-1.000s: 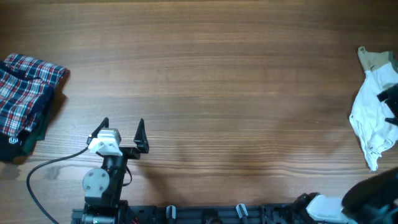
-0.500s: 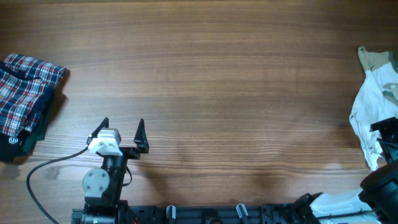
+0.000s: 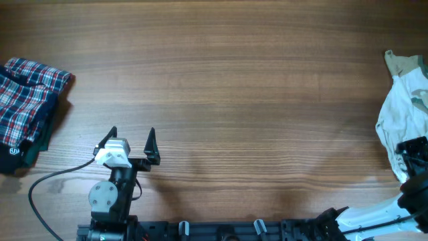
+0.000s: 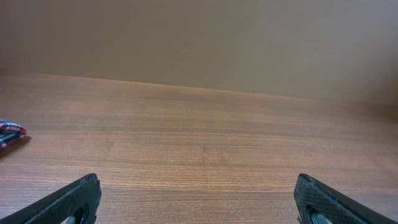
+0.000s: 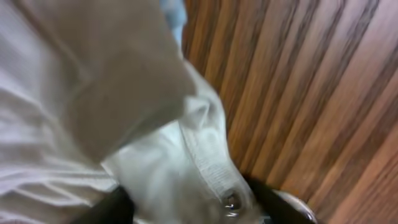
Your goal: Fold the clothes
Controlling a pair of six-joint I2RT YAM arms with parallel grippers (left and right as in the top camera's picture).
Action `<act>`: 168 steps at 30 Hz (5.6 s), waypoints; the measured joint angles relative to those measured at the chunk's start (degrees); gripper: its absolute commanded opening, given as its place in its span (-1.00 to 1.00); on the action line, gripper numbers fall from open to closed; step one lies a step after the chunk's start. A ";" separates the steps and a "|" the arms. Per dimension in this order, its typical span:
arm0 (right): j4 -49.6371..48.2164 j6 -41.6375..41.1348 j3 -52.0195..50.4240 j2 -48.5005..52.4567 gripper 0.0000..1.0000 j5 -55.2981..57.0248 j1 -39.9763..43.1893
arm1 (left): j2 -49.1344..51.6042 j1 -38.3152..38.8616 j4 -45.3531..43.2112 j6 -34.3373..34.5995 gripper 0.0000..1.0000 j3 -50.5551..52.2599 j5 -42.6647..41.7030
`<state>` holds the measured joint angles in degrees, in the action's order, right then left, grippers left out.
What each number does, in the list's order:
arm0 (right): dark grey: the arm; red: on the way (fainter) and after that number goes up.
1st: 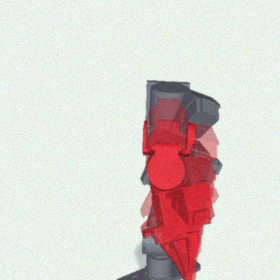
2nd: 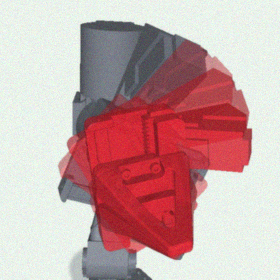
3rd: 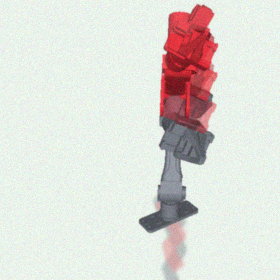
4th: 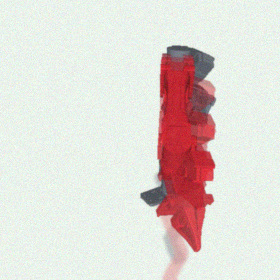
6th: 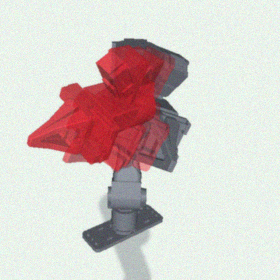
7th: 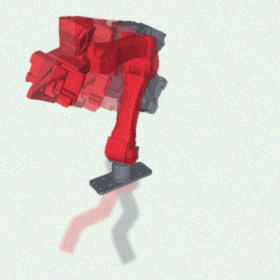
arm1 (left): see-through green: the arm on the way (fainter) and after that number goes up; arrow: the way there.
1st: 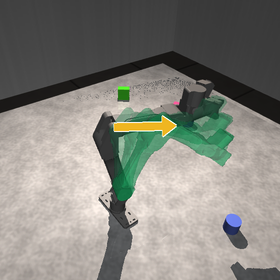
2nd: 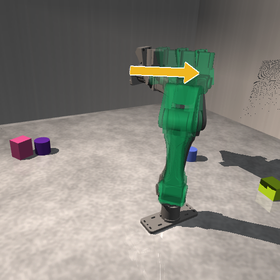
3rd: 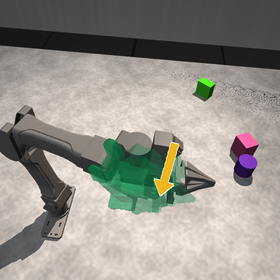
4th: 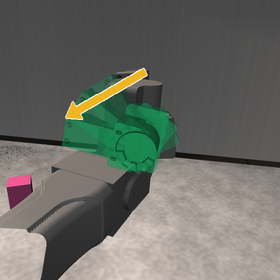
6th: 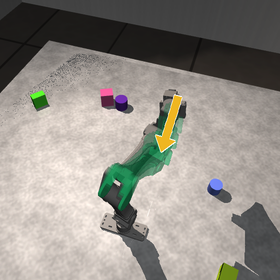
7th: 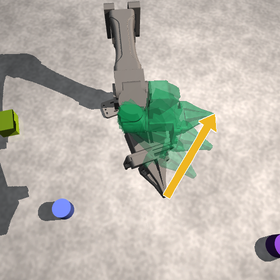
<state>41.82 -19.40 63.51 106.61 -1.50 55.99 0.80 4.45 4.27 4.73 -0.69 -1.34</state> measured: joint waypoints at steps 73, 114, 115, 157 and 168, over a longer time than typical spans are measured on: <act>-9.27 13.38 7.96 -12.17 1.00 -14.95 -65.99 | 85.57 22.45 11.72 10.67 0.99 -52.89 -16.41; -10.12 13.38 7.96 -9.09 0.99 -14.95 -65.99 | 100.76 38.25 8.26 60.11 0.13 -52.96 16.46; -10.12 13.38 7.96 -9.09 0.99 -14.95 -65.99 | 101.02 38.25 7.87 60.19 0.13 -52.96 16.48; -5.38 15.58 7.96 -9.09 0.94 -14.95 -65.99 | 96.78 28.11 43.34 17.79 -0.92 -86.71 19.98; -5.14 15.82 7.96 -9.09 0.95 -14.95 -65.99 | 111.19 27.82 45.70 16.96 0.59 -86.71 19.96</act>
<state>36.69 -3.57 71.46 97.51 -16.45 -10.00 111.98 32.27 49.98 21.69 -87.39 18.61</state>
